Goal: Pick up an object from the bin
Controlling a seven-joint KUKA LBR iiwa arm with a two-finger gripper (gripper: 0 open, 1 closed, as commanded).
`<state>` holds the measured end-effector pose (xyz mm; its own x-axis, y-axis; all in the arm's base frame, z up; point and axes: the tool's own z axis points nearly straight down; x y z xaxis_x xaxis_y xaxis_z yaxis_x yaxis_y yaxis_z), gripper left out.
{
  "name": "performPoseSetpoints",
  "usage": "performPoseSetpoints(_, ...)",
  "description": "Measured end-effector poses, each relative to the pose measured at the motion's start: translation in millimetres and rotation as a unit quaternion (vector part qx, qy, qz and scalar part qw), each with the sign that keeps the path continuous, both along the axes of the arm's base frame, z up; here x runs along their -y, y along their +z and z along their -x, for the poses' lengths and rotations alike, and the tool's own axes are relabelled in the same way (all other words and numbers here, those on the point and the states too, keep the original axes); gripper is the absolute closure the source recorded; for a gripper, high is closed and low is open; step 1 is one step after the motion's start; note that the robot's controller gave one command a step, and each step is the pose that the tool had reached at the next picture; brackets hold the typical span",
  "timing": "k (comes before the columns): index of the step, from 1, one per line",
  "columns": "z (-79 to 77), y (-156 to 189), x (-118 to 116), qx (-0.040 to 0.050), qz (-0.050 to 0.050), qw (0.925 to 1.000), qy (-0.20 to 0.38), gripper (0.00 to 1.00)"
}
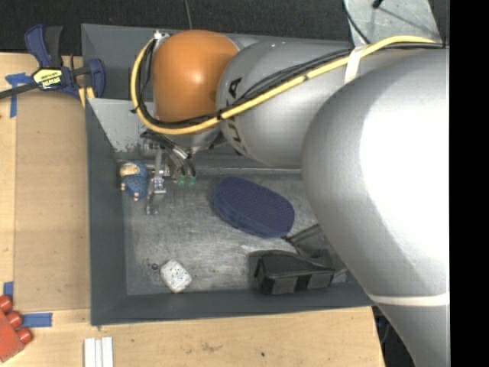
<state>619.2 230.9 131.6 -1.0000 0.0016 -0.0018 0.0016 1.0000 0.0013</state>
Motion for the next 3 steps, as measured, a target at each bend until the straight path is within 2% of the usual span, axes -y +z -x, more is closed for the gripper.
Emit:
performPoseSetpoints(1, -8.6, -60, 0, -0.001, 0.001, 0.9996, 0.03, 0.0)
performPoseSetpoints(2, -10.1, -56, 1, 0.0014, 0.001, 0.9996, 0.029, 1.0)
performPoseSetpoints(3, 29.1, 121, 12, 0.0049, 0.0, 0.9841, 0.177, 1.0)
